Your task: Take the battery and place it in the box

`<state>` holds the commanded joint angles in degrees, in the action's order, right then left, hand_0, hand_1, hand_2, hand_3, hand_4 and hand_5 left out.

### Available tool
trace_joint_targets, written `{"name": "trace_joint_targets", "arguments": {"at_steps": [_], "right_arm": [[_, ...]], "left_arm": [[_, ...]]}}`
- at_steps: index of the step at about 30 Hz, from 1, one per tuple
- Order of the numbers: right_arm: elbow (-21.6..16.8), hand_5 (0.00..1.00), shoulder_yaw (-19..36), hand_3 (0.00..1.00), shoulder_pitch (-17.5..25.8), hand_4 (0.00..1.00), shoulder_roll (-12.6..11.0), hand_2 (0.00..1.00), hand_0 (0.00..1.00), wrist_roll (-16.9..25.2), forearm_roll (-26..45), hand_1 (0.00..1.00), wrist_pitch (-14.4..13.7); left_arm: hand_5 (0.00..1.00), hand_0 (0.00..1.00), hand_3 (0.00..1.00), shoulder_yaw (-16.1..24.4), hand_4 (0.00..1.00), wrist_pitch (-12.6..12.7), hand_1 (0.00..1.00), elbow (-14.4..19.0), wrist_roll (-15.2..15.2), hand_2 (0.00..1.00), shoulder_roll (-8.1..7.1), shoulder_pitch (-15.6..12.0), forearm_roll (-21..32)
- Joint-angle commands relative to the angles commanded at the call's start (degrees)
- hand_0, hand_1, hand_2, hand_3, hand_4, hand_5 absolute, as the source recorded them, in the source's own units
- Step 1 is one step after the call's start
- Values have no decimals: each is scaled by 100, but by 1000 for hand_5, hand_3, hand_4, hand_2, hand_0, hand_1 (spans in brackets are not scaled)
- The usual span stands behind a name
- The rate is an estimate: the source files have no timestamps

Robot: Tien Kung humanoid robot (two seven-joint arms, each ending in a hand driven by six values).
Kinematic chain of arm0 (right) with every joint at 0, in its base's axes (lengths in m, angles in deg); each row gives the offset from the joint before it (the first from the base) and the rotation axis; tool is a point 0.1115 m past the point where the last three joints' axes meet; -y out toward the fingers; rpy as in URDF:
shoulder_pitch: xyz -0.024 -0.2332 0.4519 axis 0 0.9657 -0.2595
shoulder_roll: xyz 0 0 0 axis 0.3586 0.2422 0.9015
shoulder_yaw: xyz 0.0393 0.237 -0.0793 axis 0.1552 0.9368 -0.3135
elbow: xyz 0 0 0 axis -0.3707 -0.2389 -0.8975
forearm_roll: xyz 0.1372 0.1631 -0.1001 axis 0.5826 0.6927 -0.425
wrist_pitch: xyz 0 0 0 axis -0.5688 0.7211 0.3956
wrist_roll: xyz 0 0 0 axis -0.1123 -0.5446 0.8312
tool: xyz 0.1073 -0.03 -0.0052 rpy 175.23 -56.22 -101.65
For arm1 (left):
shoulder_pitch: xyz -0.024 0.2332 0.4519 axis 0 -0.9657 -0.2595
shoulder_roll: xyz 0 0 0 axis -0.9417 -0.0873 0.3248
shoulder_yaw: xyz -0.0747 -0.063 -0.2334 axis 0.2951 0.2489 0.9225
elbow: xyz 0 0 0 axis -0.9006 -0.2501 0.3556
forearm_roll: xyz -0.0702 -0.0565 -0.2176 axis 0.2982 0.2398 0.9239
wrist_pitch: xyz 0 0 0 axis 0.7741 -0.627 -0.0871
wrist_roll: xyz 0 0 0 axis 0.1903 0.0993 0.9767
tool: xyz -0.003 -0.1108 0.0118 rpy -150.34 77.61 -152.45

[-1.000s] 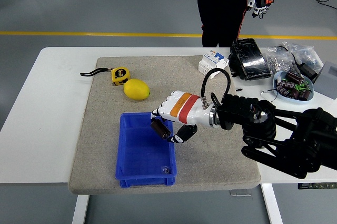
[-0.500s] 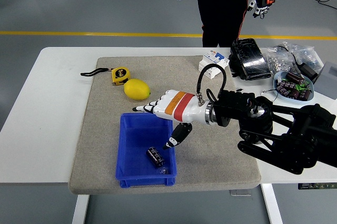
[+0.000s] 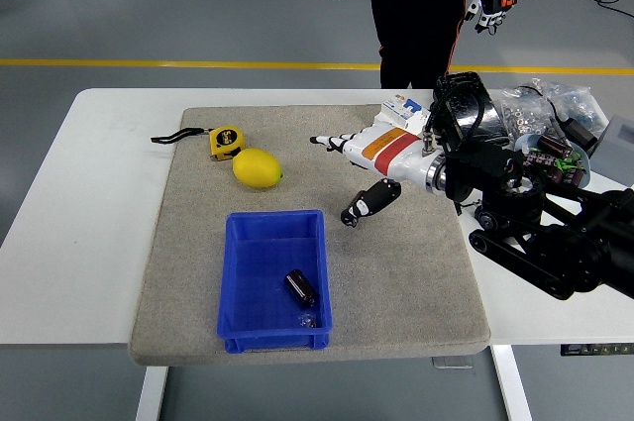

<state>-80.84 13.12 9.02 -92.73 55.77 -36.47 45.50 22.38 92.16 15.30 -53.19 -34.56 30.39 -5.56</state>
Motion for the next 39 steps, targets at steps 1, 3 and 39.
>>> {"name": "trace_joint_targets", "arguments": {"at_steps": [1, 3, 39], "right_arm": [[75, 422, -72, 989, -7, 950, 5, 832, 636, 31, -56, 652, -17], [215, 417, -228, 966, -10, 938, 30, 829, 659, 115, -96, 667, -120], [1890, 374, -870, 794, -73, 826, 741, 752, 620, 805, -1043, 646, -371]], "left_arm": [[589, 579, 580, 3, 628, -2, 591, 1, -1, 632, 1, -1, -5], [589, 579, 580, 10, 628, -8, 592, 1, -3, 635, 7, -1, -23], [586, 589, 581, 5, 628, -48, 606, 57, -48, 646, 8, 263, -183]]}}
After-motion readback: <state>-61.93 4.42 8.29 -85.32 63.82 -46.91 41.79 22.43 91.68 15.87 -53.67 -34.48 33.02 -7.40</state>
